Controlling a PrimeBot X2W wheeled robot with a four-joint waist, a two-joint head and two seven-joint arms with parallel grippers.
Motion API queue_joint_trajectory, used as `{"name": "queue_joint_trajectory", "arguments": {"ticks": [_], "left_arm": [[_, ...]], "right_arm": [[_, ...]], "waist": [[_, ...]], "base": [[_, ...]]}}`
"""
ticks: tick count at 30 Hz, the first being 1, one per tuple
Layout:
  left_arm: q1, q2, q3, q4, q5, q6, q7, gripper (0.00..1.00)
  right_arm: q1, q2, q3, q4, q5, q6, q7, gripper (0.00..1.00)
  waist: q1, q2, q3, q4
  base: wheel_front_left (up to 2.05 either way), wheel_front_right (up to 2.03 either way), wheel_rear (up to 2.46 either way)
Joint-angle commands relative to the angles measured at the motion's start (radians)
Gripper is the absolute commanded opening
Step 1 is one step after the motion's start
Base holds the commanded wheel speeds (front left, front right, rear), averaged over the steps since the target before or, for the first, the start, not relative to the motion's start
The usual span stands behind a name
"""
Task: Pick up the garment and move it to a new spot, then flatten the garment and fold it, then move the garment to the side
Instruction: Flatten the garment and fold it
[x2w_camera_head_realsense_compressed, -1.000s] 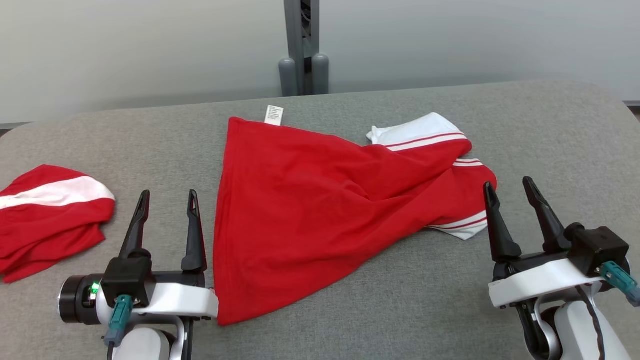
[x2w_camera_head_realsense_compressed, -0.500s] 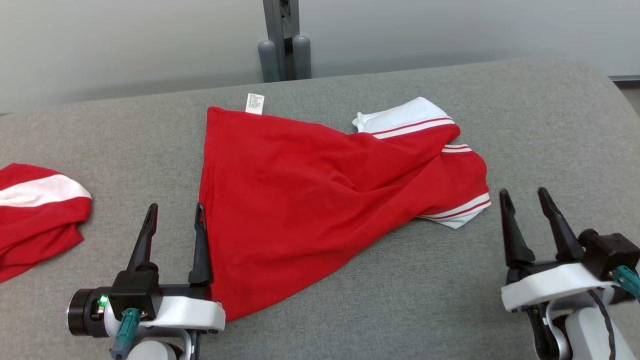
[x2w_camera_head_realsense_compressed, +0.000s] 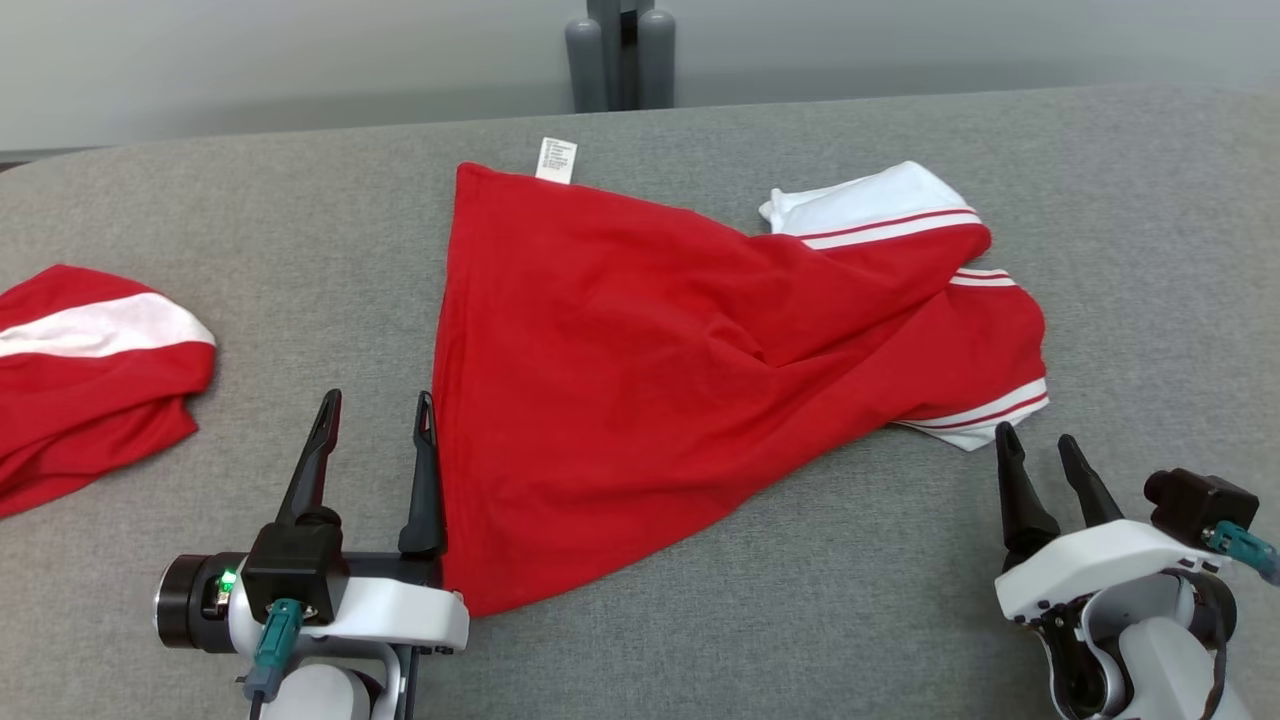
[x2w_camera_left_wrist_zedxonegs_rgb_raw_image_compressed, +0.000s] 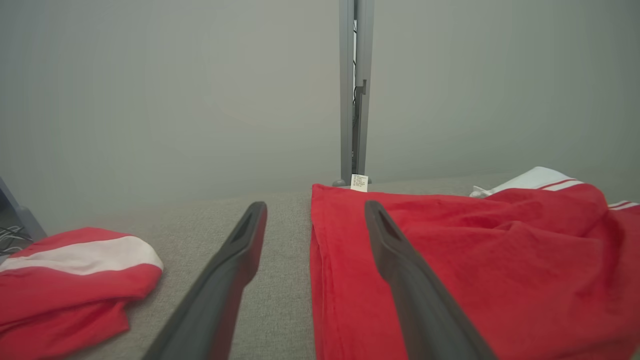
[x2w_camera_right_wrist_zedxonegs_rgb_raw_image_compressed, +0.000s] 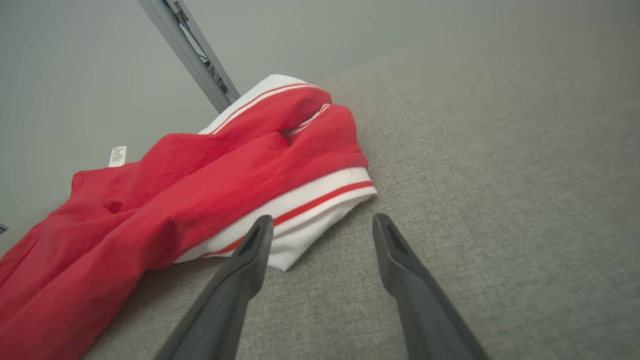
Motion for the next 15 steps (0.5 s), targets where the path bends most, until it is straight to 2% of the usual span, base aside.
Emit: {"name": "queue_joint_trajectory", "arguments": {"ticks": [1, 9, 10, 11, 12, 13, 15], "left_arm": [[-0.014, 0.003, 0.000, 0.002, 0.002, 0.003, -0.003, 1.00], [-0.033, 0.003, -0.014, 0.001, -0.008, 0.009, -0.003, 1.00], [-0.034, 0.003, -0.015, 0.002, -0.009, 0.011, -0.003, 1.00], [-0.033, 0.003, -0.017, 0.003, -0.010, 0.011, -0.003, 1.00], [-0.032, 0.003, -0.018, 0.004, -0.009, 0.013, -0.003, 1.00], [-0.033, 0.003, -0.018, 0.004, -0.011, 0.014, -0.003, 1.00], [-0.036, 0.003, -0.016, 0.004, -0.013, 0.016, -0.003, 1.00]], "right_arm": [[-0.017, -0.002, -0.006, 0.014, 0.019, 0.002, 0.010, 1.00], [-0.079, -0.012, 0.015, 0.099, 0.119, 0.001, 0.074, 1.00], [-0.086, -0.015, 0.021, 0.108, 0.123, 0.002, 0.076, 0.96], [-0.092, -0.017, 0.026, 0.113, 0.127, 0.002, 0.075, 0.46], [-0.100, -0.022, 0.033, 0.110, 0.129, 0.002, 0.063, 0.13], [-0.109, -0.025, 0.034, 0.107, 0.134, 0.002, 0.050, 0.00], [-0.120, -0.035, 0.036, 0.097, 0.145, 0.002, 0.025, 0.00]], "waist": [[0.0000, -0.0001, 0.008, 0.011], [0.0000, -0.0001, 0.028, 0.044], [0.0000, -0.0001, 0.030, 0.047], [0.0000, -0.0001, 0.031, 0.049], [0.0000, -0.0001, 0.032, 0.052], [0.0000, -0.0001, 0.033, 0.053], [0.0000, -0.0001, 0.033, 0.053]], "base": [[0.00, 0.00, 0.00], [0.00, 0.00, 0.00], [0.00, 0.00, 0.00], [0.00, 0.00, 0.00], [0.00, 0.00, 0.00], [0.00, 0.00, 0.00], [0.00, 0.00, 0.00]]}}
